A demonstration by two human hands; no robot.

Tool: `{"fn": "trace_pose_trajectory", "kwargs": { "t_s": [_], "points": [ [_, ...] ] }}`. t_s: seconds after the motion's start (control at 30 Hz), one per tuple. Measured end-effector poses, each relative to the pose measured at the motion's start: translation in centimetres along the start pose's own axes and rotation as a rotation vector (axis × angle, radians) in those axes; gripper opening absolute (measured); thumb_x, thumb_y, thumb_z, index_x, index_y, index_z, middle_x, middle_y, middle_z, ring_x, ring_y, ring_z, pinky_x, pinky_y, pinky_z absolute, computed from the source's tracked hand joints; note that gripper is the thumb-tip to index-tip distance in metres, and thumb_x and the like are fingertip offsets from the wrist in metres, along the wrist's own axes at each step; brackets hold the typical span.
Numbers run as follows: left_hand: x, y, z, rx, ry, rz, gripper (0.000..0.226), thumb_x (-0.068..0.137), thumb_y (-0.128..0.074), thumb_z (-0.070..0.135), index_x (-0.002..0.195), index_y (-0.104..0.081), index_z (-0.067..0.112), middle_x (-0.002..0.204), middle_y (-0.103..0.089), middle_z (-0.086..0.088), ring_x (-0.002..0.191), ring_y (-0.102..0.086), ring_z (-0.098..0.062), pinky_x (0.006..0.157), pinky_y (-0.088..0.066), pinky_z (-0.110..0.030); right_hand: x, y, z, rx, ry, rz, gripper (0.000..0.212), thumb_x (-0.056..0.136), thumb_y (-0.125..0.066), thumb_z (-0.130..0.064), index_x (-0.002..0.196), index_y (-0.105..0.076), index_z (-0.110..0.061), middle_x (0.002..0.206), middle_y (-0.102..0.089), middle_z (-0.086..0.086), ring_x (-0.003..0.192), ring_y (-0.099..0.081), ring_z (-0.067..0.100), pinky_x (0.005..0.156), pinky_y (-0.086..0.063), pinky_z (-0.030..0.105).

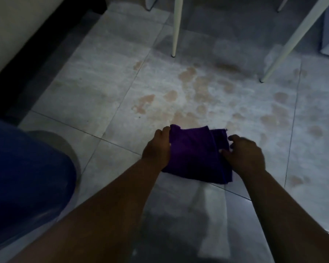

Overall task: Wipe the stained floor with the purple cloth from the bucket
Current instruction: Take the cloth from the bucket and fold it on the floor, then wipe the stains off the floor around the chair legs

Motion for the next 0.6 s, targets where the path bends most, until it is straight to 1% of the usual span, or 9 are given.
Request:
{"fn": "trace_pose_trajectory", "kwargs": {
  "t_s": [0.07,0.13,0.2,0.27,0.33,0.37,0.43,0.5,0.6],
  "points": [
    [-0.2,0.9,-1.5,0.084,0.046,0.111,0.048,0.095,-0.053,0.017,0.141,-0.042,0.010,0.131,-0.048,-0.019,0.102,-0.062,-0.042,0.081,-0.055,-0.050,-0.1,1.1,-1.2,-0.149,0.118,0.246,0.045,0.082,-0.074,-0.040,0.115,-0.067,-0.010,0.106,-0.065,0.017,0.085,-0.067,0.039,0.063,-0.054,0.039],
    [-0.1,1.4,-2.8,0.164,0.101,0.167,0.050,0.093,-0.059,0.023,0.140,-0.043,0.012,0.136,-0.047,-0.015,0.113,-0.057,-0.035,0.085,-0.054,-0.046,-0.1,1.4,-3.6,-0.186,0.297,0.339,0.046,0.081,-0.073,-0.042,0.114,-0.066,-0.010,0.106,-0.063,0.016,0.088,-0.063,0.038,0.060,-0.053,0.038],
    [0.0,1.6,-3.7,0.247,0.092,0.196,0.049,0.093,-0.059,0.029,0.137,-0.046,0.013,0.139,-0.047,-0.011,0.123,-0.049,-0.031,0.092,-0.051,-0.042,0.1,-0.2,-6.3,-0.233,0.571,0.259,0.049,0.083,-0.068,-0.044,0.119,-0.064,-0.011,0.112,-0.064,0.015,0.096,-0.060,0.035,0.068,-0.053,0.040],
    [-0.1,1.7,-4.9,0.294,0.083,0.244,0.048,0.093,-0.056,0.033,0.136,-0.048,0.012,0.146,-0.046,-0.012,0.132,-0.044,-0.031,0.102,-0.044,-0.044,-0.2,-3.3,-8.3,-0.333,0.831,0.101,0.058,0.084,-0.062,-0.051,0.130,-0.060,-0.016,0.133,-0.060,0.013,0.118,-0.056,0.037,0.090,-0.052,0.047],
    [-0.5,2.0,-6.7,0.297,0.145,0.309,0.052,0.095,-0.052,0.038,0.139,-0.045,0.011,0.153,-0.040,-0.014,0.141,-0.037,-0.032,0.110,-0.037,-0.048,-0.5,-6.6,-9.0,-0.474,0.995,-0.040,0.067,0.087,-0.051,-0.060,0.143,-0.048,-0.023,0.154,-0.044,0.009,0.142,-0.039,0.038,0.110,-0.039,0.054],
    [-0.8,2.1,-7.8,0.297,0.195,0.339,0.056,0.096,-0.048,0.040,0.143,-0.042,0.010,0.157,-0.036,-0.015,0.145,-0.032,-0.033,0.113,-0.033,-0.050,-0.6,-8.1,-9.1,-0.526,1.052,-0.093,0.070,0.089,-0.045,-0.063,0.148,-0.041,-0.026,0.159,-0.034,0.007,0.148,-0.028,0.038,0.116,-0.029,0.056],
    [-1.5,2.4,-9.9,0.324,0.273,0.370,0.062,0.099,-0.039,0.045,0.149,-0.035,0.009,0.161,-0.027,-0.015,0.150,-0.024,-0.033,0.117,-0.026,-0.052,-0.2,-10.2,-9.5,-0.558,1.117,-0.161,0.071,0.093,-0.034,-0.065,0.154,-0.028,-0.029,0.164,-0.022,0.006,0.152,-0.013,0.036,0.119,-0.013,0.055],
    [-1.7,2.4,-11.4,0.363,0.308,0.377,0.065,0.099,-0.029,0.048,0.151,-0.031,0.009,0.163,-0.024,-0.015,0.151,-0.020,-0.032,0.119,-0.021,-0.053,0.8,-11.0,-10.6,-0.528,1.124,-0.185,0.071,0.095,-0.027,-0.066,0.156,-0.020,-0.030,0.165,-0.017,0.004,0.153,-0.008,0.034,0.120,-0.008,0.054],
    [-1.7,2.4,-13.3,0.350,0.372,0.383,0.068,0.098,-0.021,0.052,0.153,-0.028,0.011,0.163,-0.023,-0.014,0.152,-0.017,-0.030,0.121,-0.016,-0.054,2.5,-11.7,-13.3,-0.479,1.109,-0.190,0.073,0.095,-0.022,-0.068,0.158,-0.014,-0.031,0.167,-0.009,0.002,0.154,-0.001,0.032,0.123,-0.007,0.057]
  ]
}}
Point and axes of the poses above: each hand's wrist, its own x-axis towards the middle knuckle, its own y-axis out of the back of the hand, z = x × y, the point moved 7 cm from there along x, towards the middle knuckle
